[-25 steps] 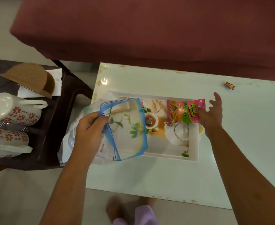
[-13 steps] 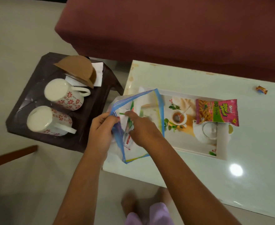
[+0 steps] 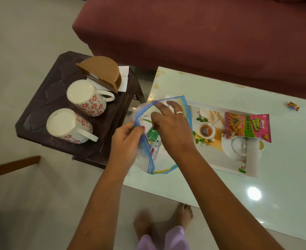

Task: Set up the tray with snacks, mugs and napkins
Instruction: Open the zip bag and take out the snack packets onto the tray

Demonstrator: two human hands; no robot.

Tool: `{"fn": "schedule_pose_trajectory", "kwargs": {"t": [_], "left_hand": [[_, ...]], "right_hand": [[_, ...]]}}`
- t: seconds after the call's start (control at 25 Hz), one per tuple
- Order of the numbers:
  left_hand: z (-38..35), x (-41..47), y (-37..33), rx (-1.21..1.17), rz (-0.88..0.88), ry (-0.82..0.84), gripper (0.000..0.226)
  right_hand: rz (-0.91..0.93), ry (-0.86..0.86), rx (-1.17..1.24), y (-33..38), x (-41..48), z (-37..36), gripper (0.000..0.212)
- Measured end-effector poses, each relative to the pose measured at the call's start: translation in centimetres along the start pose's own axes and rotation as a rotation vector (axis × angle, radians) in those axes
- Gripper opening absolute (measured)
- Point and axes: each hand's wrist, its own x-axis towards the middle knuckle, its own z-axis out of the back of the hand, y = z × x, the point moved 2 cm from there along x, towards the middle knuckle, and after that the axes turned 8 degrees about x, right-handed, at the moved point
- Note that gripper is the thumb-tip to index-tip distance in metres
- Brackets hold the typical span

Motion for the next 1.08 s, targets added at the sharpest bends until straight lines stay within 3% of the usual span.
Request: {"fn": "schedule_pose_trajectory", "kwargs": {"t": [0.12,0.2,0.24,0.4,0.52,0.72,0.84,0.96,1.08], "left_hand": [[0.0,0.5,-0.3,0.104,-0.056,-0.024,0.027],[-0.1,0.8,-0.7,0.164,-0.09,-0.039,0.029],[-0.2,0.9,-0.9,0.182,-0.101,-0.041,0.03],[-1.2,1.3,-1.4,0.257,-0.092,-0.025,0.033],[-2.8,1.3,-1.4,0.299,-0.063,0.018,0.027],[-5.4,1.1,-1.1,0.326,-0.069,0.046,0.033],[-6.5,0.9,-0.8,0.346,-0.069,0.082,0.027],[-7.1,0.7,-0.4,0.36,-0.064,0.101,0.027],[-7.5,0.7,-0.1,0.36,-0.055,0.116,0.029]], "right_hand": [[0.068,-0.141,0.057,-0.2,-0.9,3.4,0.017],[0.085,-0.307,0.237,-1.4,-2.0,6.4,0.007],[0.063,-0.386,0.367,-2.1,-2.6,7.9,0.013],[-0.191,-0.741,0.734,-6.2,-4.6,12.4,0.032],[-0.414,-0.935,0.767,-11.2,-7.1,13.3,0.027],[-1.015,-1.001,0.819,-19.6,-13.5,9.1,0.024],[-1.292,-0.928,0.771,-23.3,-16.3,5.8,0.008],[-1.443,-0.834,0.656,-25.6,-17.6,3.3,0.015],[-1.441,-0.762,0.56,-26.9,-17.2,2.7,0.011]]}}
